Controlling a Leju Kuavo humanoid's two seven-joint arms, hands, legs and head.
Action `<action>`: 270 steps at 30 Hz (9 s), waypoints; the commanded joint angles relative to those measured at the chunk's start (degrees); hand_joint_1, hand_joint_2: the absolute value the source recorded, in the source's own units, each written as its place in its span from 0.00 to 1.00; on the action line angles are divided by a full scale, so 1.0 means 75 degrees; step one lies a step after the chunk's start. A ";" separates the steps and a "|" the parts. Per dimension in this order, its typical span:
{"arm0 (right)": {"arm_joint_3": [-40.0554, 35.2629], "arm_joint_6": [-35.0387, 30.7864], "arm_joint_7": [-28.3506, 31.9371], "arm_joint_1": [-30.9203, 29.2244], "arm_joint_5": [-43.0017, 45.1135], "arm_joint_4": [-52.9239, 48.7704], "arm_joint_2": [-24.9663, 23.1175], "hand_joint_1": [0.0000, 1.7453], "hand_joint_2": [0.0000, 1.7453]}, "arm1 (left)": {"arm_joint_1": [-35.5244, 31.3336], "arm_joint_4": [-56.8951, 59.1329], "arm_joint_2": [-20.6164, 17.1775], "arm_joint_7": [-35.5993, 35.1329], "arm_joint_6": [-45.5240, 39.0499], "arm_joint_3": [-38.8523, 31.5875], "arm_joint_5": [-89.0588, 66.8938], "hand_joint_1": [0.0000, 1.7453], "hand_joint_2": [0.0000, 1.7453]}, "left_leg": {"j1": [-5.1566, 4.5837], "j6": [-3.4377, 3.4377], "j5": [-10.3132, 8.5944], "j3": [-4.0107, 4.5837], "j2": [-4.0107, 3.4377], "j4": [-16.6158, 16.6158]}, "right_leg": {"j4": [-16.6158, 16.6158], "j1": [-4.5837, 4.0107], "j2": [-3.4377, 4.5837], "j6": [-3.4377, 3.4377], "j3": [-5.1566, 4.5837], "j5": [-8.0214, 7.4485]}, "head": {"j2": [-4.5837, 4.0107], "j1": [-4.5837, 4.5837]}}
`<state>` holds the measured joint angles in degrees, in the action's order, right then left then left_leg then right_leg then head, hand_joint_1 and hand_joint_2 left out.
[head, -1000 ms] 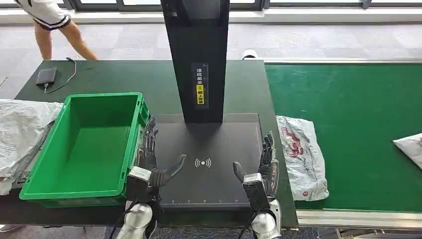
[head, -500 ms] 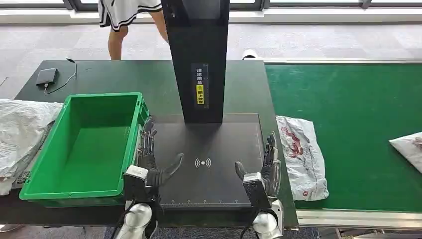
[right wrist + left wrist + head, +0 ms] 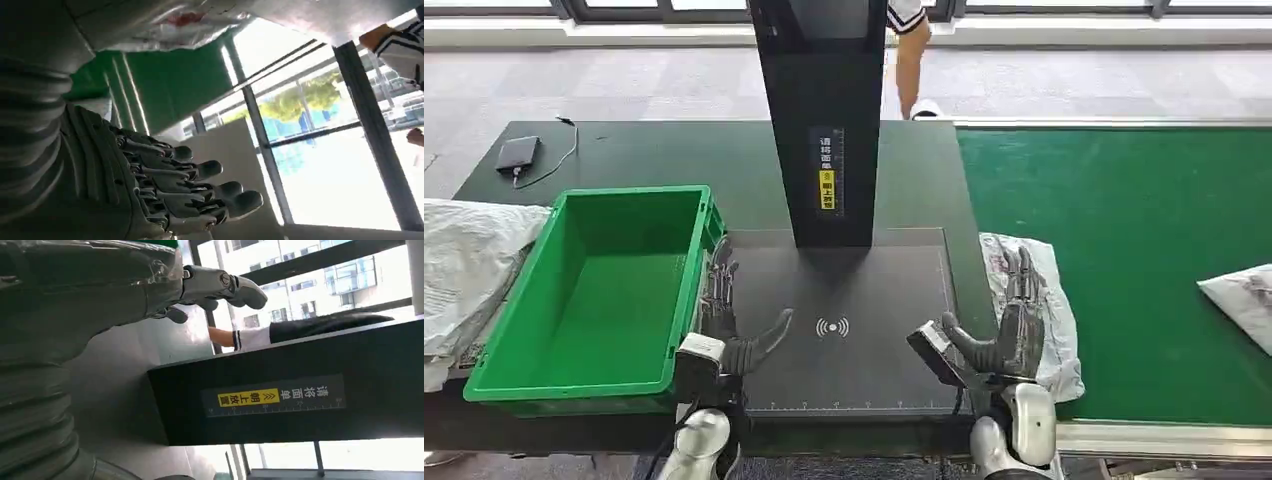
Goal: Moved the parcel from conveyor to table for the left to box.
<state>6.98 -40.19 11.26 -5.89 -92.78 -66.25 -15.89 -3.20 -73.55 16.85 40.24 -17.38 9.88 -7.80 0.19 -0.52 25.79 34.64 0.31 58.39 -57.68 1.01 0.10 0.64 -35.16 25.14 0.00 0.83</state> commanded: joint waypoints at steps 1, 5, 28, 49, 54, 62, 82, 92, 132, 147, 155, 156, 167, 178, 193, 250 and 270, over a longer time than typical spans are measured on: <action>0.1159 0.0026 0.0045 -0.0128 0.1267 -0.0359 0.0067 0.00 1.00 | -0.0160 0.0348 0.0023 -0.0032 0.0019 -0.0052 0.0012 0.00 1.00 | 0.0005 -0.0002 0.0001 -0.0029 0.0019 -0.0015 | 0.0019 -0.0008 -0.0021 -0.0009 0.0038 0.0008 | -0.0003 0.0000; 0.1159 0.0026 0.0045 -0.0128 0.1267 -0.0359 0.0067 0.00 1.00 | -0.0160 0.0348 0.0023 -0.0032 0.0019 -0.0052 0.0012 0.00 1.00 | 0.0000 -0.0001 0.0004 -0.0018 -0.0009 -0.0007 | 0.0006 -0.0003 0.0005 -0.0004 0.0015 0.0004 | 0.0000 0.0000; 0.3451 0.0026 -0.1111 -0.1394 0.0987 0.2416 0.0591 0.00 1.00 | -0.0124 0.0658 0.0171 -0.0032 0.0313 -0.0477 -0.0329 0.00 1.00 | 0.0013 0.0004 0.0004 -0.0048 -0.0007 -0.0024 | 0.0037 -0.0016 0.0001 -0.0007 0.0056 -0.0002 | 0.0000 0.0000; 0.3264 0.0159 -0.2504 -0.1917 0.0992 0.4559 0.1310 0.00 1.00 | -0.0151 0.0629 0.0307 -0.0032 0.0466 -0.0749 -0.0587 0.00 1.00 | 0.0005 0.0007 0.0006 -0.0021 -0.0009 -0.0006 | 0.0012 -0.0007 0.0002 -0.0002 0.0025 0.0002 | 0.0000 0.0000; 0.3264 0.0159 -0.2504 -0.1917 0.0992 0.4559 0.1310 0.00 1.00 | -0.0151 0.0629 0.0307 -0.0032 0.0466 -0.0749 -0.0587 0.00 1.00 | 0.0002 0.0007 0.0004 -0.0011 -0.0005 -0.0004 | 0.0006 -0.0004 -0.0002 -0.0001 0.0014 0.0003 | 0.0000 0.0000; 0.3235 0.0418 -0.2652 -0.1960 0.0970 0.4737 0.1392 0.00 1.00 | -0.0171 0.0645 0.0318 -0.0034 0.0510 -0.0754 -0.0637 0.00 1.00 | 0.0005 0.0006 0.0008 -0.0031 -0.0008 -0.0011 | 0.0017 -0.0008 -0.0001 -0.0005 0.0035 0.0005 | -0.0003 0.0000; 0.3111 0.0794 -0.2830 -0.2062 0.0874 0.5167 0.1528 1.00 1.00 | -0.0187 0.0658 0.0333 -0.0036 0.0556 -0.0811 -0.0653 0.00 1.00 | 0.0005 0.0007 0.0007 -0.0030 -0.0006 -0.0011 | 0.0017 -0.0008 -0.0003 -0.0004 0.0034 0.0005 | 0.0000 0.0000; 0.3054 0.0753 -0.2848 -0.2034 0.0909 0.5124 0.1505 1.00 1.00 | -0.0099 0.0561 0.0350 -0.0032 0.0588 -0.0832 -0.0669 0.00 1.00 | 0.0003 0.0006 0.0004 -0.0014 -0.0005 -0.0004 | 0.0009 -0.0005 -0.0003 -0.0002 0.0019 0.0003 | 0.0000 0.0000; 0.1335 0.0026 0.1898 0.0650 0.3935 -0.3931 -0.0548 1.00 1.00 | -0.0284 0.0767 0.0175 -0.0032 0.0461 -0.0418 -0.0468 0.00 1.00 | -0.0003 0.0005 0.0009 -0.0008 -0.0008 -0.0002 | -0.0004 0.0001 0.0000 -0.0007 0.0005 0.0016 | 0.0000 0.0000; 0.0686 0.0026 0.2178 0.0908 0.3994 -0.3878 -0.0548 1.00 1.00 | -0.0269 0.0758 0.0148 -0.0032 0.0425 -0.0325 -0.0397 0.00 1.00 | 0.0009 0.0005 0.0013 -0.0043 0.0008 -0.0018 | 0.0021 -0.0013 -0.0011 -0.0012 0.0045 0.0019 | 0.0000 0.0000; -0.0376 0.0026 0.2373 0.0933 0.4266 -0.2696 -0.0375 1.00 1.00 | -0.0276 0.0758 0.0101 -0.0032 0.0433 -0.0301 -0.0358 0.00 1.00 | 0.0006 0.0005 0.0008 -0.0020 -0.0002 -0.0007 | 0.0008 -0.0008 0.0001 -0.0007 0.0017 0.0011 | 0.0000 0.0000; -0.0392 0.0026 0.2359 0.0897 0.4257 -0.2675 -0.0391 1.00 1.00 | -0.0283 0.0762 0.0095 -0.0032 0.0437 -0.0307 -0.0353 0.00 1.00 | 0.0010 0.0003 0.0010 -0.0041 -0.0018 -0.0019 | 0.0021 -0.0012 0.0015 -0.0011 0.0034 0.0008 | 0.0000 -0.0003; -0.1108 0.0426 0.2196 0.0807 0.4468 -0.2335 -0.0058 1.00 1.00 | -0.0309 0.0778 0.0080 -0.0032 0.0472 -0.0323 -0.0344 0.00 1.00 | 0.0010 0.0005 0.0007 -0.0023 -0.0016 -0.0009 | 0.0009 -0.0012 0.0012 -0.0006 0.0017 0.0010 | 0.0000 -0.0003; -0.1840 0.1966 0.2308 0.0658 0.4989 -0.2019 0.0163 1.00 1.00 | -0.0396 0.0878 0.0076 -0.0032 0.0563 -0.0346 -0.0363 0.00 1.00 | 0.0009 0.0006 0.0007 -0.0025 -0.0006 -0.0012 | 0.0013 -0.0012 -0.0006 -0.0007 0.0026 0.0011 | 0.0000 0.0000; -0.2557 0.2746 0.2017 0.0296 0.4493 -0.0995 0.0384 1.00 1.00 | -0.0530 0.1027 0.0102 -0.0032 0.0673 -0.0413 -0.0422 0.00 1.00 | 0.0019 0.0005 0.0004 -0.0076 -0.0018 -0.0047 | 0.0055 -0.0024 0.0006 -0.0018 0.0078 0.0003 | 0.0000 -0.0003; -0.2882 0.3455 0.1410 -0.1031 0.4147 0.2681 0.0481 0.00 1.00 | -0.0528 0.1062 0.0108 -0.0032 0.0592 -0.0419 -0.0287 0.00 1.00 | 0.0007 0.0005 0.0005 -0.0023 -0.0008 -0.0011 | 0.0009 -0.0009 -0.0001 -0.0008 0.0023 0.0011 | 0.0000 0.0000; -0.2465 0.3130 0.0966 -0.0822 0.4017 0.2122 0.0533 0.00 1.00 | -0.0487 0.1065 0.0128 -0.0032 0.0601 -0.0415 -0.0294 0.00 1.00 | 0.0006 0.0005 0.0004 -0.0022 -0.0002 -0.0011 | 0.0010 -0.0009 -0.0007 -0.0008 0.0024 0.0012 | 0.0000 0.0000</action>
<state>-13.20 -15.85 20.46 -11.21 -61.94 -49.70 -13.90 -4.57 -68.50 17.33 40.24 -13.07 7.15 -9.94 0.22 -0.48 25.81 34.60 0.20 58.37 -57.69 0.98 0.18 0.61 -35.16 25.21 0.00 0.83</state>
